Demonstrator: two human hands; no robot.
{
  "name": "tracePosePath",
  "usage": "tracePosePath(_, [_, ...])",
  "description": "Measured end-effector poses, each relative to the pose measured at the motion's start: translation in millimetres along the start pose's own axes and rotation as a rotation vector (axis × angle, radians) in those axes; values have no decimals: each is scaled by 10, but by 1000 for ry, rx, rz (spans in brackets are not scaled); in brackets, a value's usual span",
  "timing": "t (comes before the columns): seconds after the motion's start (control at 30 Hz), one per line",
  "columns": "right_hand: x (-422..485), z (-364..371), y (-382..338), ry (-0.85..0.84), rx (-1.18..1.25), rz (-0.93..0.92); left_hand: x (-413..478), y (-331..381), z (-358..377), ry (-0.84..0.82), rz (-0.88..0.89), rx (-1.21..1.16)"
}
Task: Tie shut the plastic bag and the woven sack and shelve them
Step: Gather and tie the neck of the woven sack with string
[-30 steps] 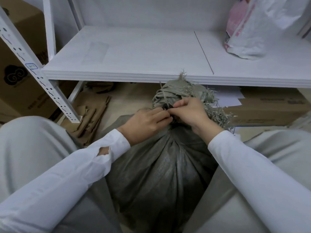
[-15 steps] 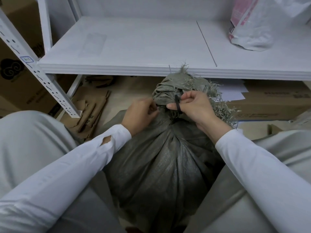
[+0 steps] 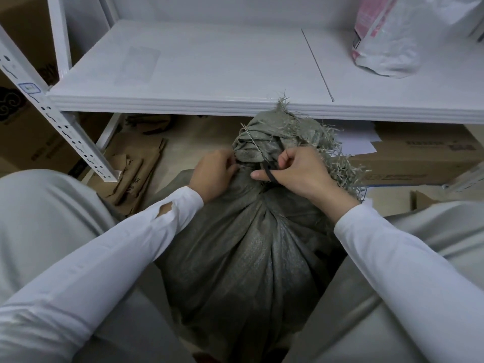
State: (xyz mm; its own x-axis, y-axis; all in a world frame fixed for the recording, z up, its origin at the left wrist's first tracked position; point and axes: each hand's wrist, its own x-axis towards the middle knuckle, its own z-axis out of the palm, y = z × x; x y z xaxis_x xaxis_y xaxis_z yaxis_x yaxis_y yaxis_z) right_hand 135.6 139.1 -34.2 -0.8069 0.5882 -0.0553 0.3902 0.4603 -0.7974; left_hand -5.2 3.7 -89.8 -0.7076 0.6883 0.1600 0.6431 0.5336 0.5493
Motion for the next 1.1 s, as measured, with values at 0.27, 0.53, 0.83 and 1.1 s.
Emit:
tracePosePath(0.27, [-20, -182, -77, -66, -486, -162, -3, -55, -43, -64, -206, -384])
tracePosePath(0.53, [-47, -153, -23, -261, -485, -90, -16, -58, -52, -32, -241, -428])
tracePosePath(0.83, [-88, -202, -50, -114, -934, -268, 1, -67, -12, 2, -256, -428])
tracePosePath(1.1, [-47, -243, 25, -153, -931, -182, -75, 2, -74, 23, 27, -295])
